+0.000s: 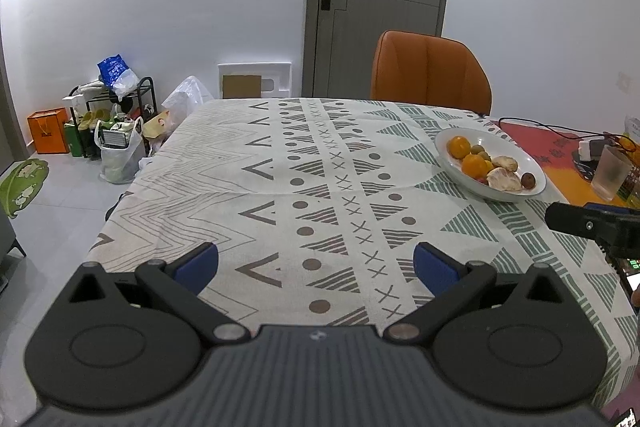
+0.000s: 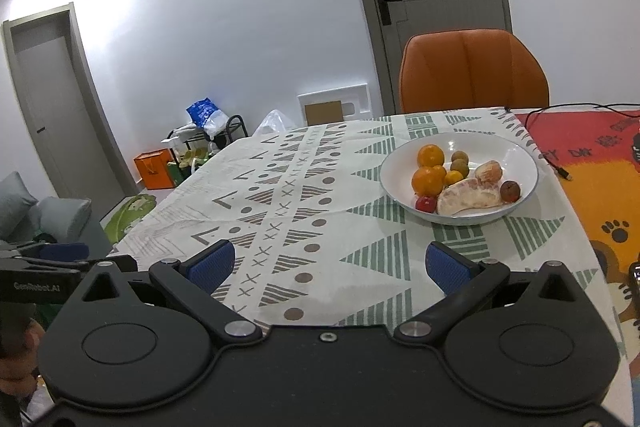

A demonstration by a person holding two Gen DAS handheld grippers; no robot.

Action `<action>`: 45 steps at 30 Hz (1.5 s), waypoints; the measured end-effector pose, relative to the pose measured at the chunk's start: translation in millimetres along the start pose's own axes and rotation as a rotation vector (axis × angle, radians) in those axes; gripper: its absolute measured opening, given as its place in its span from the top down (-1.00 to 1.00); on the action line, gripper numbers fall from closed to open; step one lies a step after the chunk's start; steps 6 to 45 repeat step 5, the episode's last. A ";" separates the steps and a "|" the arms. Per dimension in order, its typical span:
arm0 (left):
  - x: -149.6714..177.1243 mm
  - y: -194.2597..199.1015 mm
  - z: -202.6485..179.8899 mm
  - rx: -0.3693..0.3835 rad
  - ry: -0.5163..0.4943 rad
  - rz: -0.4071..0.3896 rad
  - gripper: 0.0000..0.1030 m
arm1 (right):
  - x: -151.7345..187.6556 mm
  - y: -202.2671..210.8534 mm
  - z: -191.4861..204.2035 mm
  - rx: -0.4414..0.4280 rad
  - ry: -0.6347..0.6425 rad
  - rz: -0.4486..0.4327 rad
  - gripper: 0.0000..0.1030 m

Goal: Organize fruits

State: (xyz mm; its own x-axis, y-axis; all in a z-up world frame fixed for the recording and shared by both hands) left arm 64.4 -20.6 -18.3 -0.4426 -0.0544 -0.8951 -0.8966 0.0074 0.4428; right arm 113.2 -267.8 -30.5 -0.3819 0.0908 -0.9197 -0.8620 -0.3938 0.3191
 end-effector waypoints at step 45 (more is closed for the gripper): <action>-0.7 0.9 -4.9 0.009 -0.017 -0.014 -1.00 | 1.3 -0.9 -3.5 0.008 -0.003 0.003 -1.00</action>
Point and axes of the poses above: each gripper's, at about its wrist camera, not at the fingertips, and y roughly against the way its jaws point, z to its left, x to its underside, the point moved 7 cm from there along -y, roughly the way its jaws point, and after that the axes turned 8 degrees about -z, right-handed, at the moved point
